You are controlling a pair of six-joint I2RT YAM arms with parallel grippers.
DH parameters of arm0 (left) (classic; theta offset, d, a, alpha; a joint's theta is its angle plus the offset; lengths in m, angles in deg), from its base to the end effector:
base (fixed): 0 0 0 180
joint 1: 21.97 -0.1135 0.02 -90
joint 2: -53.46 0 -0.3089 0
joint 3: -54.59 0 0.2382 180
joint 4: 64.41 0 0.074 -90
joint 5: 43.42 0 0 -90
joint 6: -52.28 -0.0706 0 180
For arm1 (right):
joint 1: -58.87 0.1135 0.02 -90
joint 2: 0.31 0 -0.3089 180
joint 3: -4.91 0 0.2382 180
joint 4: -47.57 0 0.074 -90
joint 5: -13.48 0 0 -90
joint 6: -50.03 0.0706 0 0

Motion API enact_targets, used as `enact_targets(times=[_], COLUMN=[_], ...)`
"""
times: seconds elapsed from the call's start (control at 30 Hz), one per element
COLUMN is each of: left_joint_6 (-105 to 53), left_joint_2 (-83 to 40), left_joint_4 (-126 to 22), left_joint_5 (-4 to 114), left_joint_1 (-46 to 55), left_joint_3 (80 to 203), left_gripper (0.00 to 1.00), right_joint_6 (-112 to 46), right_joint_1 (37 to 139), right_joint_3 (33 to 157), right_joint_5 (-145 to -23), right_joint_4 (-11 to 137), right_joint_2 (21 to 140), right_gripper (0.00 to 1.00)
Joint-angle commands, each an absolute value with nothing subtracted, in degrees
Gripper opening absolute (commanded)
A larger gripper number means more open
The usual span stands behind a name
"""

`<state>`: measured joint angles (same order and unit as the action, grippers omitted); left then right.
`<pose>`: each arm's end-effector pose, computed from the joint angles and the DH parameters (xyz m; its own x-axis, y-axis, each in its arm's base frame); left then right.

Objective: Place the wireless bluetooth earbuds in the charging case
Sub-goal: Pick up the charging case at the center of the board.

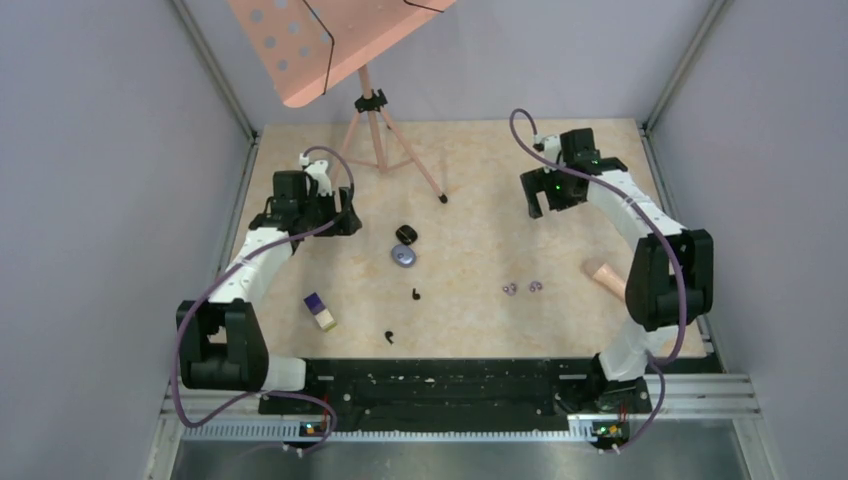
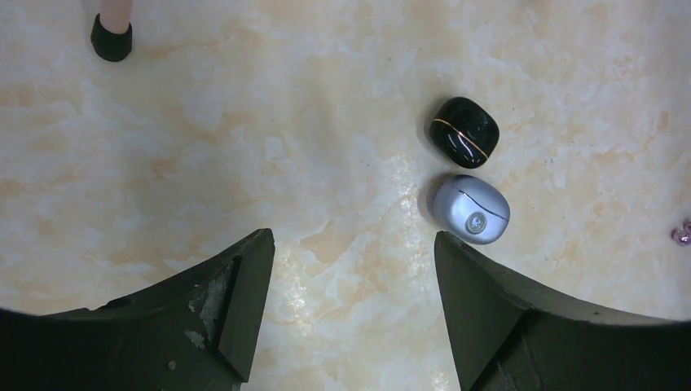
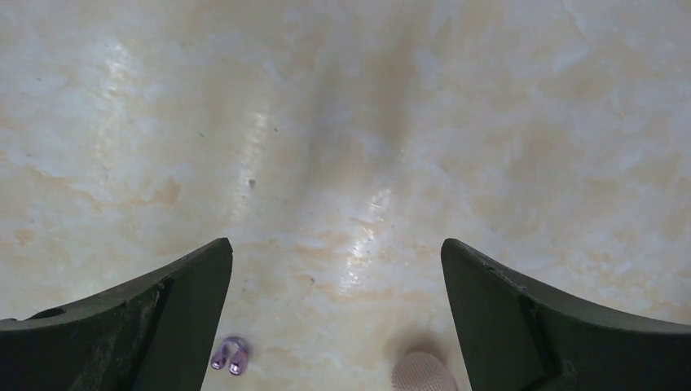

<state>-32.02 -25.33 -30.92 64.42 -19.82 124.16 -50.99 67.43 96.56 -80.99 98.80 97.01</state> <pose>0.2978 -0.0328 0.2826 -0.7003 -0.0683 -0.7105 0.1921 0.9407 -0.2798 0.3702 0.0613 0.2754 -0.7767 -0.3096 -0.5485 -0.3453 0.9376 -0.0403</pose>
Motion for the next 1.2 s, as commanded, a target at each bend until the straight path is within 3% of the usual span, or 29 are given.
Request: enact_targets(times=[0.0, 0.13, 0.33, 0.37, 0.4, 0.6, 0.73, 0.77, 0.87, 1.17], left_joint_6=[-30.96, -30.96, -30.96, -27.92, -25.38, -22.77, -19.64, -19.48, -17.74, -15.58], left_joint_2=[-25.13, -25.13, -25.13, -24.03, -23.16, -17.49, -16.11, -15.85, -15.02, -14.11], left_joint_4=[-30.14, -30.14, -30.14, -29.12, -28.75, -32.71, -31.78, -31.18, -29.77, -29.58], left_joint_5=[65.73, 65.73, 65.73, 65.08, 65.08, 65.34, 66.19, 65.26, 60.64, 57.86], left_joint_1=[-19.82, -19.82, -19.82, -20.46, -20.86, -25.16, -28.93, -29.19, -29.48, -30.67], left_joint_3=[125.86, 125.86, 125.86, 124.72, 123.84, 117.92, 117.46, 117.51, 117.26, 116.66], left_gripper=[0.78, 0.78, 0.78, 0.85, 0.87, 0.87, 0.85, 0.84, 0.80, 0.76], right_joint_6=[-48.95, -41.57, -49.71, -49.74, -49.88, -54.56, -54.57, -53.72, -52.36, -48.06], right_joint_1=[70.86, 72.21, 81.40, 83.30, 85.02, 94.34, 98.22, 99.43, 101.87, 106.47], right_joint_3=[103.10, 107.94, 113.10, 114.05, 114.76, 118.07, 119.74, 119.98, 120.09, 123.50], right_joint_5=[-86.95, -91.06, -97.39, -97.76, -98.24, -100.84, -99.05, -98.14, -94.21, -81.34], right_joint_4=[97.69, 98.20, 101.53, 101.48, 101.40, 100.83, 98.81, 97.73, 94.77, 91.82], right_joint_2=[100.41, 106.74, 111.92, 112.78, 113.45, 118.22, 120.82, 121.23, 121.59, 125.87], right_gripper=[0.99, 0.99, 0.93, 0.92, 0.91, 0.82, 0.81, 0.91, 0.95, 0.86])
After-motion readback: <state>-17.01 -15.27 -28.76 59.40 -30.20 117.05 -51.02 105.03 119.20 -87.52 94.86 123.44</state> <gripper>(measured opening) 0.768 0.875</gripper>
